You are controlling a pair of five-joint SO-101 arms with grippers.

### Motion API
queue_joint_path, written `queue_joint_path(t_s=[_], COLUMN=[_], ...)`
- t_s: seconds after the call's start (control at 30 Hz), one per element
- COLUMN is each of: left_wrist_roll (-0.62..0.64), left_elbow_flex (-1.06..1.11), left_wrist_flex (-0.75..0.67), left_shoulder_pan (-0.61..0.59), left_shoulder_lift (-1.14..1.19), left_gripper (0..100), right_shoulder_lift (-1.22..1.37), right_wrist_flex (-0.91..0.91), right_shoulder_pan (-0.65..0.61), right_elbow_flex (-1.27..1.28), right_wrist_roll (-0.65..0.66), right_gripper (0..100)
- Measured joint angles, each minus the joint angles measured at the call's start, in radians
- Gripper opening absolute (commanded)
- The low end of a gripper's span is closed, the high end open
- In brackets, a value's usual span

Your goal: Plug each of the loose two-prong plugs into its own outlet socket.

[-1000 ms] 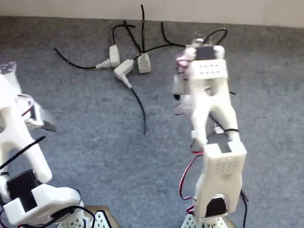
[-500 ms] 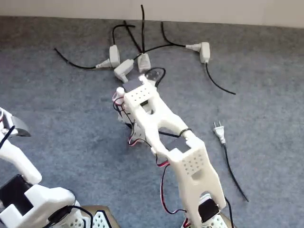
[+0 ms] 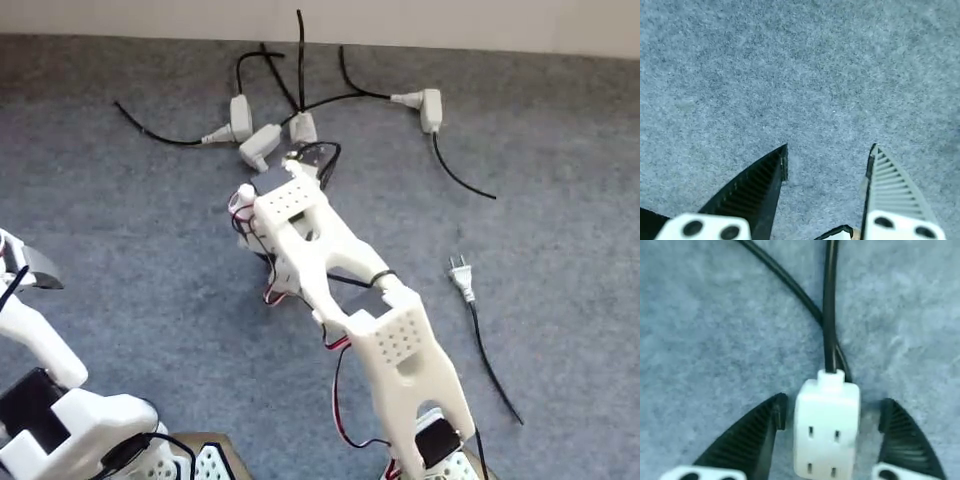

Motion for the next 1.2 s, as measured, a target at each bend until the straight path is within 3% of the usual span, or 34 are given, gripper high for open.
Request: queue_joint_path(t_s=[0.27, 0.43, 1.0, 1.2], left_wrist_roll=[0.0, 0.0, 0.002, 0.002], left_elbow_flex=[0.0, 0.0, 0.0, 0.0], left_wrist_flex=[0.0, 0.0, 0.025, 0.044], left_shoulder_pan=[0.0, 0.002, 0.054, 0.084], left_shoulder_lift=[0.0, 0.0, 0.0, 0.0], left_gripper=[26, 26, 26, 26], right_shoulder_lift=[-0.071, -0.189, -0.98, -1.011], right_wrist_flex=[0.259, 0.267, 0.252, 0.038], right_shoulder_pan=[0.023, 0.114, 0.537, 0.752], right_elbow_flex=[-0.45, -0.462, 0.649, 0.959], right_wrist_roll=[0.535, 0.838, 1.458, 1.622], right_gripper=[30.7, 30.7, 30.7, 30.7])
